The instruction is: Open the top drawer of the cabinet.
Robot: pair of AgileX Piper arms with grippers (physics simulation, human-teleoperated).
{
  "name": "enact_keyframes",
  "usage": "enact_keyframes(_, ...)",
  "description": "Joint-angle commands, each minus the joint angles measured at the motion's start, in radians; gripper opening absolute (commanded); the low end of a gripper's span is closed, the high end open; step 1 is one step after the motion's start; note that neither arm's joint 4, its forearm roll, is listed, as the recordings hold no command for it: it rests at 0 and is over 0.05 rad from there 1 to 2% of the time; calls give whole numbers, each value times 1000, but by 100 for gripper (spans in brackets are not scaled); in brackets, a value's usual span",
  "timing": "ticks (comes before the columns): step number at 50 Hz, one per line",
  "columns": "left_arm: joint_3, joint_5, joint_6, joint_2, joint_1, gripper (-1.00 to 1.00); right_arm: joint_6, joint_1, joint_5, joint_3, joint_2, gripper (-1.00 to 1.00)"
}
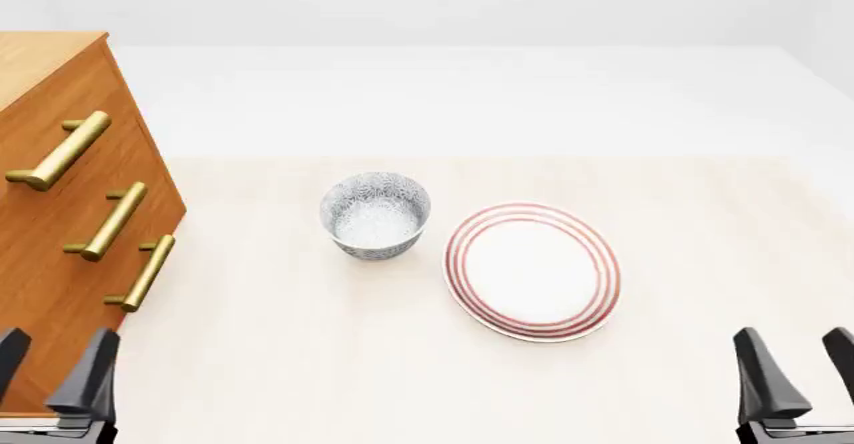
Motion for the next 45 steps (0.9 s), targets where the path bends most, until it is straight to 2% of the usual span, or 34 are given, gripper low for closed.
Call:
enact_keyframes(1, -4, -2, 0, 2, 4, 100, -4, 0, -1, -3, 3, 100)
enact_keyframes(21, -5, -20, -28, -1, -1, 100, -7, 1, -5, -3, 6, 100)
enact_keyframes(23, -13, -17, -16, -1, -4, 100, -7, 1, -6, -2, 6, 100)
enact_keyframes(26, -19, -8, 37, -1, -18, 100, -7, 1, -4, -3, 5, 100)
enact_keyframes(36, -92, 56, 90, 1, 12, 100, -7, 0, -3, -4, 5, 100)
enact_keyframes(41, -119, 97, 187, 9, 31, 100, -7, 0, 2, -6, 3, 100)
enact_keyframes(45, -147, 124, 234, 13, 29, 100, -7, 0, 2, -5, 1, 100)
